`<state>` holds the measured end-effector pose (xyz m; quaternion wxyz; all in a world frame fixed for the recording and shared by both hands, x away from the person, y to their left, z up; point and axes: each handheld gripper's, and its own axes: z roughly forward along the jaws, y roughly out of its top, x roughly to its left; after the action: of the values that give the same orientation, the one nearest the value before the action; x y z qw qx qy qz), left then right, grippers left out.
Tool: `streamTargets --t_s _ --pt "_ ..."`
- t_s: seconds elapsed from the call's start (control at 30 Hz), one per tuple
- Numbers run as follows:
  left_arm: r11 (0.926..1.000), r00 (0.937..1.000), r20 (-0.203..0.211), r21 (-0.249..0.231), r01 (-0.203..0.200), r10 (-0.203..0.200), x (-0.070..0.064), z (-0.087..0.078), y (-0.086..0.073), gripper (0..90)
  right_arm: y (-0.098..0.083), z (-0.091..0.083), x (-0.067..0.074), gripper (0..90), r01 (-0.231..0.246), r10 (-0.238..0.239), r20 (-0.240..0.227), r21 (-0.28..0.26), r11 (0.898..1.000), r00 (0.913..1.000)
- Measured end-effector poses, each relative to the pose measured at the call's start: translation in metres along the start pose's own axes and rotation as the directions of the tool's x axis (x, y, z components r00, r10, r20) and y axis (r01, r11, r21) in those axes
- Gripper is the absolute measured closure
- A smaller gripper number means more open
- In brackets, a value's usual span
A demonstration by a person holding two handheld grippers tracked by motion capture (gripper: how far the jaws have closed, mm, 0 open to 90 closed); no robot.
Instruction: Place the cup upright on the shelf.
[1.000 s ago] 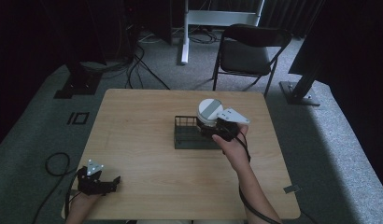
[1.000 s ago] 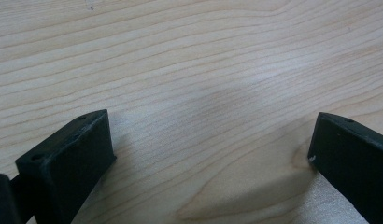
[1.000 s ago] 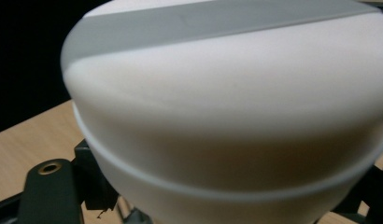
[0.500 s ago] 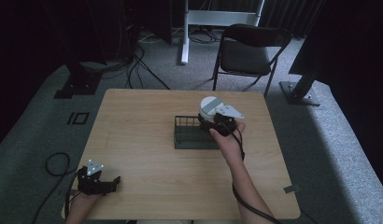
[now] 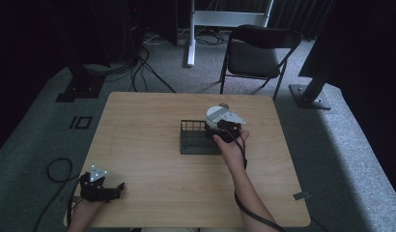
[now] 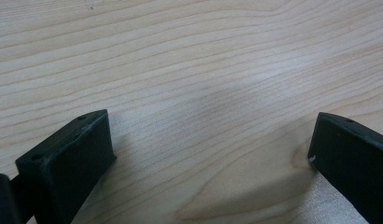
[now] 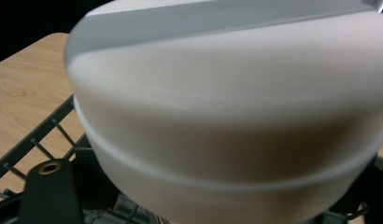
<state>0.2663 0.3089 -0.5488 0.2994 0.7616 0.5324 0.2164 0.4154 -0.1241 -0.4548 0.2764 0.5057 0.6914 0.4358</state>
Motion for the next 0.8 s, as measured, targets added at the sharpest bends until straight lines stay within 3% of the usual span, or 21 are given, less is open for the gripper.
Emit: streamTargets --t_s 0.27,0.67,0.8 --pt "1.0000 1.0000 0.000 0.000 0.000 0.000 0.000 0.000 0.000 0.2 -0.003 0.008 0.003 18.0 -0.010 0.010 -0.007 0.036 0.999 0.9999" --pt "1.0000 1.0000 0.000 0.000 0.000 0.000 0.000 0.000 0.000 0.2 -0.008 0.017 0.008 17.9 0.023 -0.021 -0.021 0.096 0.995 0.9996" --pt "1.0000 1.0000 0.000 0.000 0.000 0.000 0.000 0.000 0.000 0.2 -0.009 0.016 0.008 17.9 0.017 -0.016 -0.015 0.094 0.995 0.9998"
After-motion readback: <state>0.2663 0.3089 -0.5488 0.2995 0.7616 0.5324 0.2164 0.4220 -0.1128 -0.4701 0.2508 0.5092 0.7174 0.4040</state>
